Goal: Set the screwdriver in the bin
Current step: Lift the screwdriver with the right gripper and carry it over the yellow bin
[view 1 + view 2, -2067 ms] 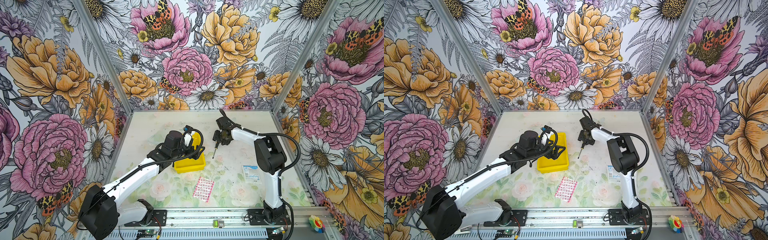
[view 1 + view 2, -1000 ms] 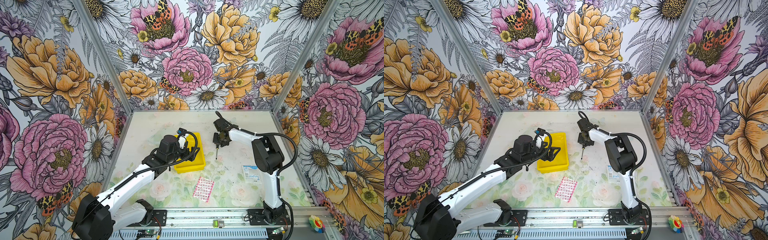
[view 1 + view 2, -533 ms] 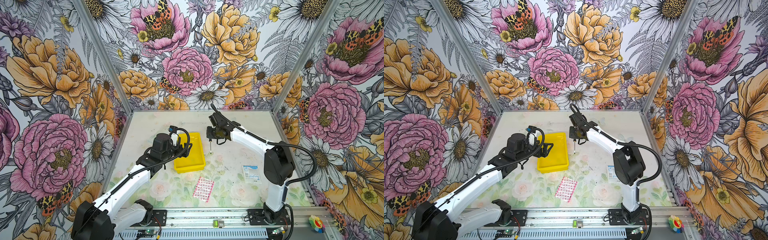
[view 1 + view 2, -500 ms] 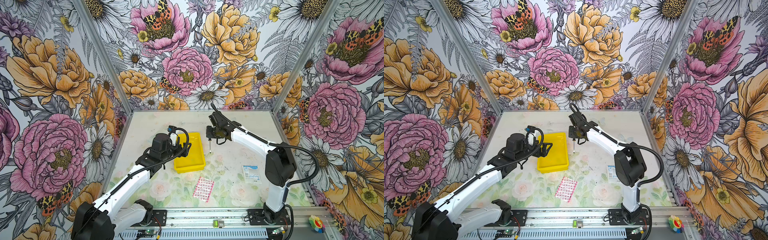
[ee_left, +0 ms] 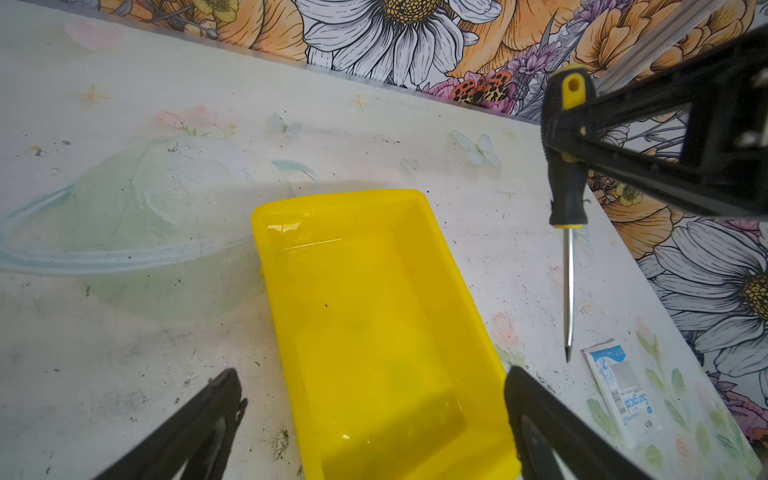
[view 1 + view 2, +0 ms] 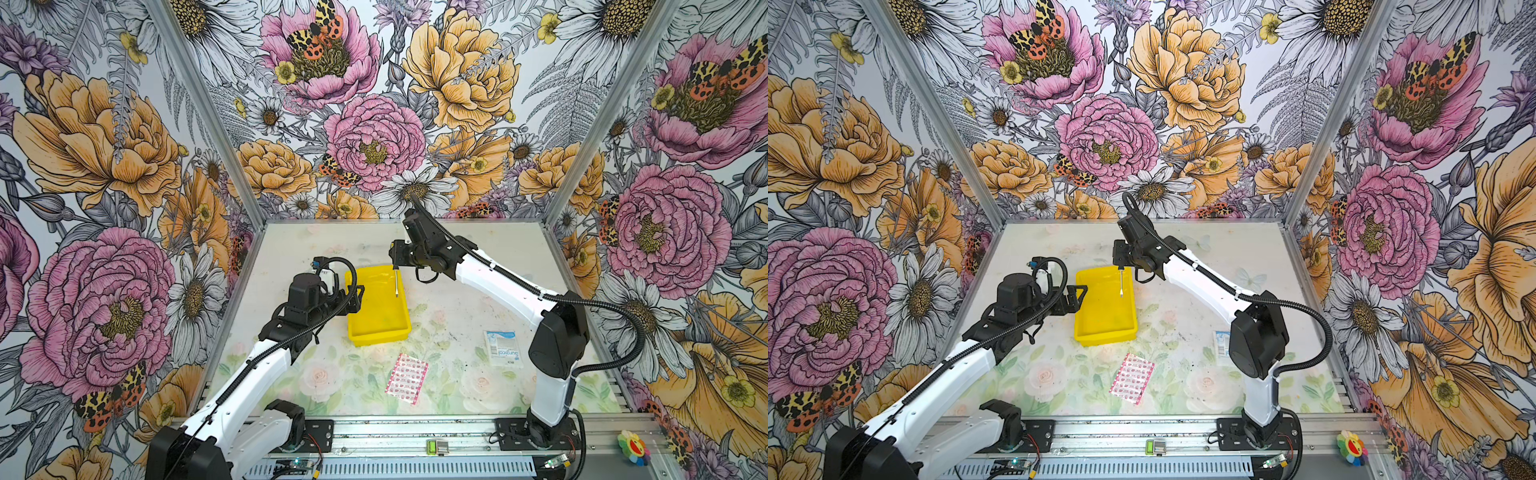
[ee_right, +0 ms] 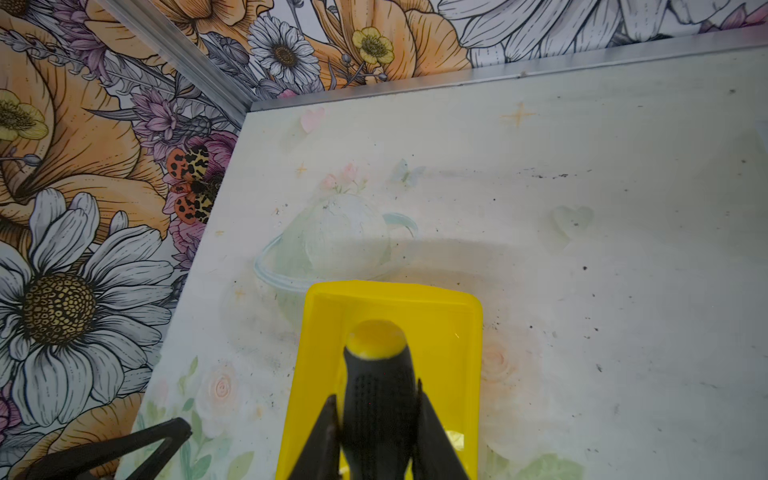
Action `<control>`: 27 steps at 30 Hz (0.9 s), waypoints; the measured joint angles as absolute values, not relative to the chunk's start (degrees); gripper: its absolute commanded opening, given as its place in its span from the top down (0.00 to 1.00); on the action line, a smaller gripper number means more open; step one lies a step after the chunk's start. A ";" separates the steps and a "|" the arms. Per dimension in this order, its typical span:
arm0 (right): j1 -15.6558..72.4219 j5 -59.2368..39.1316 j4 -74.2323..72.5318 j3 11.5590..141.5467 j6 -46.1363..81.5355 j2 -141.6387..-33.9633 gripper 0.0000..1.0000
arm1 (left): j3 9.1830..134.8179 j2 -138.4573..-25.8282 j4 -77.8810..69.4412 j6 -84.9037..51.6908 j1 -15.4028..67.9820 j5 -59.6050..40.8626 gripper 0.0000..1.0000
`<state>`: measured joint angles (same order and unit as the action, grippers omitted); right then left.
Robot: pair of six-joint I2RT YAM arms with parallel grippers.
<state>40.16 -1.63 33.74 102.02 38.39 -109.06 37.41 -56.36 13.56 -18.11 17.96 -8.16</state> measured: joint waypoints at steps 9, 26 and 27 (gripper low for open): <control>41.91 -8.93 33.58 106.37 41.80 -117.10 1.00 | 35.99 -54.22 13.96 -18.11 17.10 -6.85 0.01; 43.33 -12.08 33.65 106.39 44.38 -125.51 1.00 | 35.77 -52.42 13.98 -18.33 16.84 -5.52 0.01; 43.33 -12.08 33.63 106.34 44.56 -125.64 1.00 | 35.77 -52.42 14.00 -18.33 16.84 -5.50 0.01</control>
